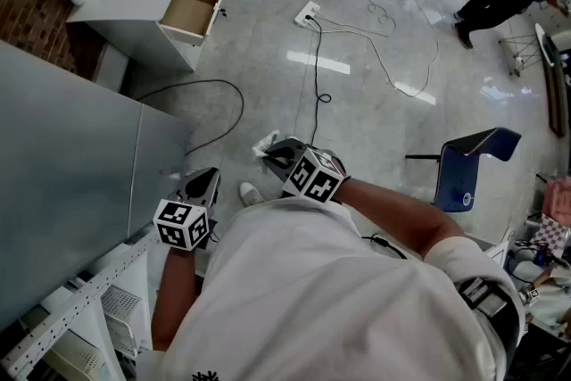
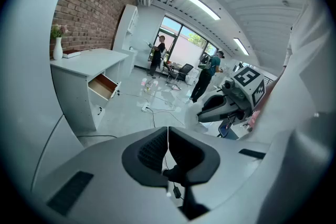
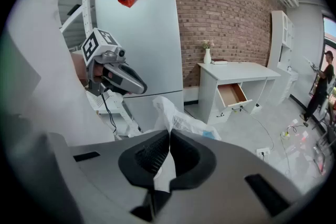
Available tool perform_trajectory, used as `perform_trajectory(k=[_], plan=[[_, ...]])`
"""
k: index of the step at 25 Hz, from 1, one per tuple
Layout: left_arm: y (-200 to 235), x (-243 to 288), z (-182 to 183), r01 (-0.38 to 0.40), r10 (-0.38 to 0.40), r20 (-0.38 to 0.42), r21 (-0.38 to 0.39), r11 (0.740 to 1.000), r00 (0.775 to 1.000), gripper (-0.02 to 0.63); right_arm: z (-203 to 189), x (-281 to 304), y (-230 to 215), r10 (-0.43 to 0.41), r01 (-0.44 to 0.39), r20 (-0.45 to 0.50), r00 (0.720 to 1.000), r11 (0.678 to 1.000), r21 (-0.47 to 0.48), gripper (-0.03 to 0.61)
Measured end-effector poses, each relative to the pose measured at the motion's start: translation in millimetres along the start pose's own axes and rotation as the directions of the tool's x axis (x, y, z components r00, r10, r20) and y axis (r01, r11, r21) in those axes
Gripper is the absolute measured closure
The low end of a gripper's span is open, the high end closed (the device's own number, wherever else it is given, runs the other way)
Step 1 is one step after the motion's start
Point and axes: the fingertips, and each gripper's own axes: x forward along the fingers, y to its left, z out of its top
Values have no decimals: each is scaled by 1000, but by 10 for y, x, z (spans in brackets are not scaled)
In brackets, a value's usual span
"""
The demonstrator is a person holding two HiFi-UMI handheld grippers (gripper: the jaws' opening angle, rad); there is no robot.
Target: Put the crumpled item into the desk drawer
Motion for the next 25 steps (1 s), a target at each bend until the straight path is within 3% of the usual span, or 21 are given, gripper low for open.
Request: perform_trajectory(k=[8, 25], plan=[[19, 290, 220, 37, -37, 1, 44, 998, 999, 589, -22, -126, -290, -60, 60, 2, 998, 998, 25, 546], [-124, 1642, 1387, -57, 57, 55, 0, 998, 997, 589, -128, -358, -2158, 9, -9, 52, 999, 1000, 2, 546]])
